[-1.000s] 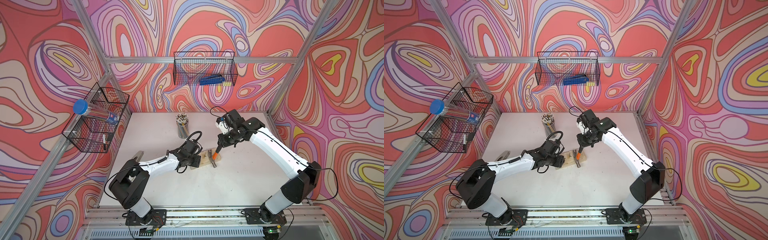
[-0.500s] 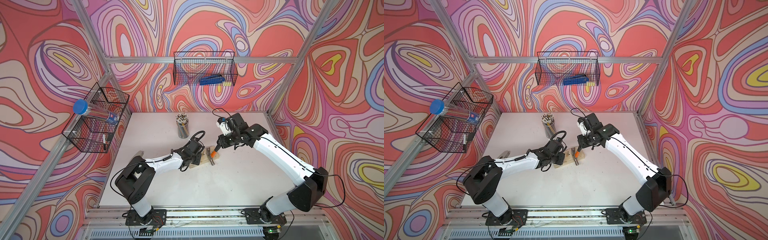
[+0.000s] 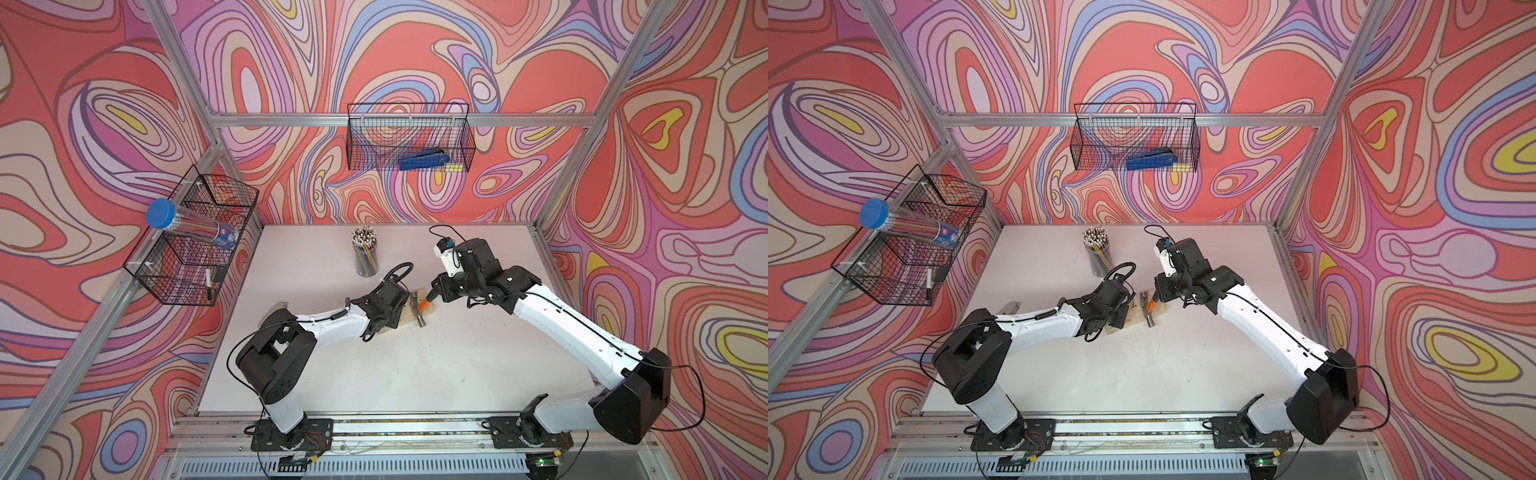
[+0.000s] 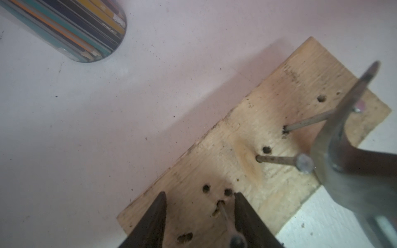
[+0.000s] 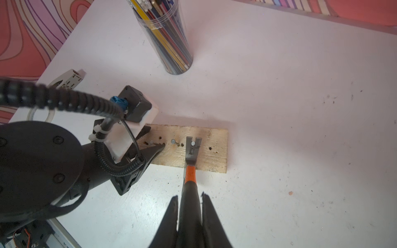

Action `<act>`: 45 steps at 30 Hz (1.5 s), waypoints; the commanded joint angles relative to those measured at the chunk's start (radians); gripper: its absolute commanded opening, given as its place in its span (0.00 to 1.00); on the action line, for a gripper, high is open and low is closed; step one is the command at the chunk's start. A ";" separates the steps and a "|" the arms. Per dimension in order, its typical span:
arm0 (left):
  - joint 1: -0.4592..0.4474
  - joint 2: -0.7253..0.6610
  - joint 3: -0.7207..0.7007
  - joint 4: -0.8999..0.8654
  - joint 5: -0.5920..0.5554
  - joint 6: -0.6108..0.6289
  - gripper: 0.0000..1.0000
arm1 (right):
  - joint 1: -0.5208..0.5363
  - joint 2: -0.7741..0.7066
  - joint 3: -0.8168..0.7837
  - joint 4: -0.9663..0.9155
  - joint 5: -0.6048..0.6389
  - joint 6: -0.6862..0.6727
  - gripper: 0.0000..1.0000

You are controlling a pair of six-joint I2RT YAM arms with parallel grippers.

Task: Use a claw hammer to pull out a nail
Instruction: Remove the nail from the mounting plate.

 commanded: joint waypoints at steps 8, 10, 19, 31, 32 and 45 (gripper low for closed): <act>0.000 0.061 -0.044 -0.096 0.028 0.008 0.50 | 0.038 0.066 -0.093 0.044 0.069 -0.033 0.00; 0.001 0.061 -0.043 -0.097 0.027 0.009 0.50 | 0.039 0.065 -0.096 0.039 0.071 -0.039 0.00; 0.000 0.058 -0.044 -0.097 0.030 0.007 0.50 | 0.042 0.035 -0.156 0.089 0.081 -0.056 0.00; -0.004 0.063 -0.052 -0.128 0.035 0.000 0.50 | 0.052 -0.020 -0.279 0.203 0.104 -0.034 0.00; -0.005 0.064 -0.052 -0.127 0.036 -0.001 0.50 | 0.052 -0.024 -0.290 0.213 0.108 -0.029 0.00; -0.009 0.073 -0.055 -0.128 0.035 -0.007 0.49 | 0.055 -0.054 -0.370 0.289 0.132 0.002 0.00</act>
